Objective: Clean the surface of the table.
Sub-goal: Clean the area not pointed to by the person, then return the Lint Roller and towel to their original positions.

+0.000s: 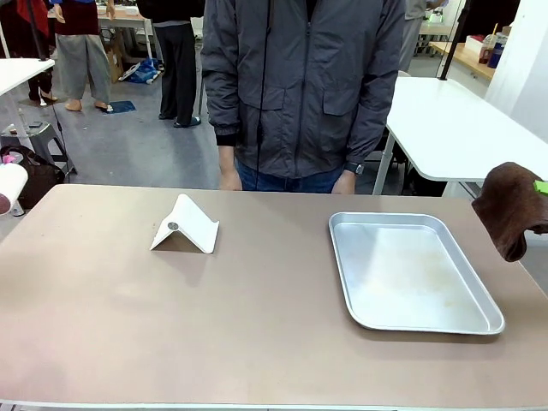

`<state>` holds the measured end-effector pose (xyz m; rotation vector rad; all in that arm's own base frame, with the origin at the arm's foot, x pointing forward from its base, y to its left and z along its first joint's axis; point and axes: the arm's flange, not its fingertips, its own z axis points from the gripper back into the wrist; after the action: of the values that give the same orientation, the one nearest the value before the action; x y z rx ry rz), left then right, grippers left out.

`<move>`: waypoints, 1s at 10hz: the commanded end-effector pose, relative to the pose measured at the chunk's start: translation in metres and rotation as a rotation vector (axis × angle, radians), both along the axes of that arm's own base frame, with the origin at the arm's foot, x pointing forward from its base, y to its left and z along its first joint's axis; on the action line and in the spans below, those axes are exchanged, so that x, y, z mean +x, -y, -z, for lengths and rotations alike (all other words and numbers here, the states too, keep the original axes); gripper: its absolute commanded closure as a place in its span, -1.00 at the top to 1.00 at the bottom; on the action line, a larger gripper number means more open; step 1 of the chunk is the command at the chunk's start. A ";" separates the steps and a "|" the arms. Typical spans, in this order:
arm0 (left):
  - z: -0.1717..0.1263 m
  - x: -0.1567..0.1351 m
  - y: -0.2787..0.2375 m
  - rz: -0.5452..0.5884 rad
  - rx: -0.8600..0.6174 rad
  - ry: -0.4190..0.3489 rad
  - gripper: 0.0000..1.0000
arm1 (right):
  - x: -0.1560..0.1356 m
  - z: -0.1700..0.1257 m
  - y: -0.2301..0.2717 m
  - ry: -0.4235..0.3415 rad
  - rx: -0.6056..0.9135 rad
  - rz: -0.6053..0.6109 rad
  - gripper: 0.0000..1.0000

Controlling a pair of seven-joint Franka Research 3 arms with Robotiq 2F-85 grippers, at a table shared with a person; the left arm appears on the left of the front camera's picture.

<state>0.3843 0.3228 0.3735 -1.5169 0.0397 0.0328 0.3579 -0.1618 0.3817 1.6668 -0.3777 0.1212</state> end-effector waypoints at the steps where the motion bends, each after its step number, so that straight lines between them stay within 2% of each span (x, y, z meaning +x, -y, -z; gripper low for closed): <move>1: 0.000 0.009 0.006 0.009 0.014 -0.017 -0.55 | -0.002 -0.005 0.000 0.014 0.011 -0.001 -0.82; 10: 0.000 0.009 0.006 0.009 0.014 -0.017 -0.55 | -0.002 -0.005 0.000 0.014 0.011 -0.001 -0.82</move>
<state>0.3963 0.3135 0.3676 -1.4878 0.0703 0.0437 0.3579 -0.1618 0.3818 1.6667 -0.3778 0.1213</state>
